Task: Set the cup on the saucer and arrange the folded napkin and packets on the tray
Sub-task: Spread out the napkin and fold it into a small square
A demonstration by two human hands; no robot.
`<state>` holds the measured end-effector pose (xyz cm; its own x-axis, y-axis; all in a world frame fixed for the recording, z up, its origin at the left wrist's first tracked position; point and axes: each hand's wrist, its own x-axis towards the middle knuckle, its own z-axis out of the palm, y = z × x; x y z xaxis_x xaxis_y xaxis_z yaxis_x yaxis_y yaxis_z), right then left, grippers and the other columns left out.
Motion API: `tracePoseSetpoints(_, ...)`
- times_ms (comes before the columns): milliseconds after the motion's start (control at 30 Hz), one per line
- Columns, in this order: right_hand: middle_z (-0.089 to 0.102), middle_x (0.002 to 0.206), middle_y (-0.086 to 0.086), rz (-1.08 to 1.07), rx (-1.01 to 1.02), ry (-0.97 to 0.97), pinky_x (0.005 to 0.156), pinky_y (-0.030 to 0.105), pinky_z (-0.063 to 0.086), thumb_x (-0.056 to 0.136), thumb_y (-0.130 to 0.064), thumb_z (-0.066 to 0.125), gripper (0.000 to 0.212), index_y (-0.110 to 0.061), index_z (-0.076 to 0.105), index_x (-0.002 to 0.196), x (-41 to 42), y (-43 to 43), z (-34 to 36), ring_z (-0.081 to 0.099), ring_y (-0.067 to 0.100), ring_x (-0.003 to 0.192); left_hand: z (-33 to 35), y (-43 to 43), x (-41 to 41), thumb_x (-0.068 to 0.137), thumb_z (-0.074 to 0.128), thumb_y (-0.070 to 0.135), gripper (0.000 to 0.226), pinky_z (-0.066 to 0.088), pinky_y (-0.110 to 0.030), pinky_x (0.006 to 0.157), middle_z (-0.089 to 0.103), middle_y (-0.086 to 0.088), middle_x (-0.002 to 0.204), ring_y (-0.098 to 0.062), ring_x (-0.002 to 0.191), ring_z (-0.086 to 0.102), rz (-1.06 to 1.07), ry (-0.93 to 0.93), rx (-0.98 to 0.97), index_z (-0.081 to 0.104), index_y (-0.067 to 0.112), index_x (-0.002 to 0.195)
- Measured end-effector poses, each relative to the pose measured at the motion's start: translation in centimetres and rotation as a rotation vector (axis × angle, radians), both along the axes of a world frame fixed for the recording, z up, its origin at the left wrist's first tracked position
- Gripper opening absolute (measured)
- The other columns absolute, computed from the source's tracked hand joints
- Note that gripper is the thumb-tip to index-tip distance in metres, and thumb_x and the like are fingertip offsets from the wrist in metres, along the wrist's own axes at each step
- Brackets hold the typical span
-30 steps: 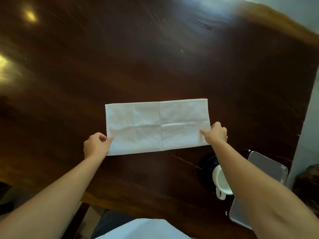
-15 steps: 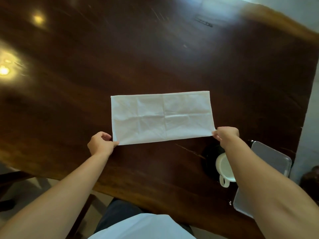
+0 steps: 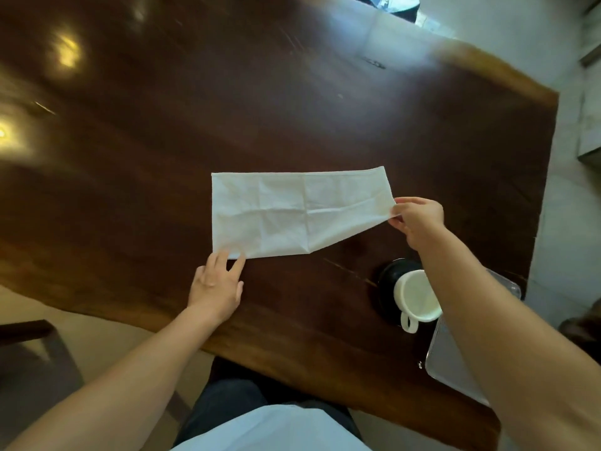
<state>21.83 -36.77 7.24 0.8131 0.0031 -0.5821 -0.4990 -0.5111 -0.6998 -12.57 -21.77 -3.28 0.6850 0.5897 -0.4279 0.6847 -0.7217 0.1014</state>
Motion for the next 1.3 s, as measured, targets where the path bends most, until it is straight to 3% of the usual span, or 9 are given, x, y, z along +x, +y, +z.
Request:
tracePoseSetpoints(167, 0.071, 0.099, 0.007, 0.179, 0.03, -0.114, 0.071, 0.028, 0.061, 0.087, 0.003, 0.069, 0.017, -0.012, 0.072, 0.093, -3.1, 4.1, 3.8, 0.07, 0.019, 0.092, 0.3, -0.6, -1.0, 0.101, 0.046, 0.042, 0.072, 0.032, -0.045, 0.114, -0.001, -0.008, 0.169, -0.028, 0.156, -0.001, -0.046, 0.081, -0.084, 0.011, 0.025, 0.161)
tracePoseSetpoints(400, 0.073, 0.096, 0.001, 0.388, 0.055, -0.236, 0.082, 0.037, 0.062, 0.086, -0.01, 0.074, 0.013, -0.016, 0.077, 0.097, -10.0, 11.6, 5.0, 0.07, 0.016, 0.091, 1.4, 1.0, -1.3, 0.101, 0.051, 0.032, 0.061, 0.034, -0.046, 0.114, 0.021, -0.007, 0.165, -0.026, 0.153, 0.016, -0.019, -0.062, -0.205, 0.032, 0.017, 0.156)
tracePoseSetpoints(533, 0.07, 0.091, -0.01, 0.584, 0.021, -0.263, 0.085, 0.033, 0.057, 0.088, -0.013, 0.069, 0.014, -0.023, 0.076, 0.094, -16.7, 15.8, 2.1, 0.067, 0.012, 0.091, 1.7, 2.9, -1.3, 0.102, 0.054, 0.027, 0.045, 0.039, -0.033, 0.106, 0.054, -0.003, 0.145, -0.024, 0.138, 0.045, 0.523, -0.413, -0.493, 0.051, 0.015, 0.144)
tracePoseSetpoints(600, 0.068, 0.096, -0.007, 0.743, -0.027, -0.223, 0.088, 0.032, 0.054, 0.09, -0.013, 0.066, 0.016, -0.02, 0.074, 0.101, -20.5, 17.0, -0.1, 0.065, 0.013, 0.095, 1.6, 4.5, -1.0, 0.103, 0.051, 0.032, 0.039, 0.042, -0.03, 0.1, 0.063, -0.002, 0.136, -0.023, 0.128, 0.056, 0.821, -0.47, -0.585, 0.059, 0.017, 0.138)
tracePoseSetpoints(733, 0.072, 0.106, 0.004, 0.989, -0.19, -0.033, 0.083, 0.027, 0.05, 0.092, -0.016, 0.062, 0.019, -0.015, 0.074, 0.107, -26.1, 16.0, -3.7, 0.065, 0.018, 0.098, 0.9, 7.3, -0.8, 0.1, 0.051, 0.032, 0.021, 0.06, -0.046, 0.089, 0.074, -0.001, 0.103, -0.022, 0.092, 0.07, 1.162, -0.547, -0.749, 0.071, 0.025, 0.102)
tracePoseSetpoints(867, 0.07, 0.107, 0.001, 1.018, -0.281, 0.139, 0.073, 0.022, 0.047, 0.092, -0.021, 0.064, 0.021, -0.017, 0.072, 0.112, -26.0, 13.5, -4.7, 0.062, 0.016, 0.095, 1.0, 9.3, 0.3, 0.096, 0.054, 0.029, 0.025, 0.061, -0.045, 0.083, 0.075, 0.005, 0.089, -0.017, 0.079, 0.072, 1.106, -0.535, -0.715, 0.066, 0.033, 0.074)
tracePoseSetpoints(967, 0.067, 0.109, 0.001, 0.927, -0.337, 0.191, 0.079, 0.026, 0.05, 0.094, -0.022, 0.062, 0.023, -0.017, 0.068, 0.116, -23.5, 11.9, -4.7, 0.061, 0.015, 0.093, 1.3, 11.2, 2.1, 0.094, 0.056, 0.031, 0.019, 0.056, -0.036, 0.081, 0.073, 0.006, 0.097, -0.019, 0.094, 0.069, 0.995, -0.478, -0.62, 0.074, 0.025, 0.096)
tracePoseSetpoints(1100, 0.065, 0.119, 0.007, 0.817, -0.419, 0.112, 0.09, 0.035, 0.053, 0.094, -0.022, 0.062, 0.037, -0.014, 0.058, 0.13, -20.4, 9.9, -4.8, 0.062, 0.023, 0.105, 1.5, 14.0, 5.0, 0.093, 0.065, 0.029, 0.027, 0.042, -0.026, 0.075, 0.062, 0.009, 0.099, -0.011, 0.091, 0.057, 0.918, -0.472, -0.54, 0.071, 0.017, 0.117)
tracePoseSetpoints(1300, 0.046, 0.146, 0.013, 0.763, -0.518, -0.053, 0.102, 0.044, 0.046, 0.095, -0.022, 0.058, 0.055, -0.013, 0.043, 0.147, -16.9, 9.7, -5.8, 0.047, 0.032, 0.132, 0.5, 15.8, 7.8, 0.084, 0.078, 0.03, 0.022, 0.041, -0.024, 0.061, 0.059, 0.012, 0.079, -0.012, 0.08, 0.058, 0.831, -0.368, -0.474, 0.061, 0.022, 0.096)
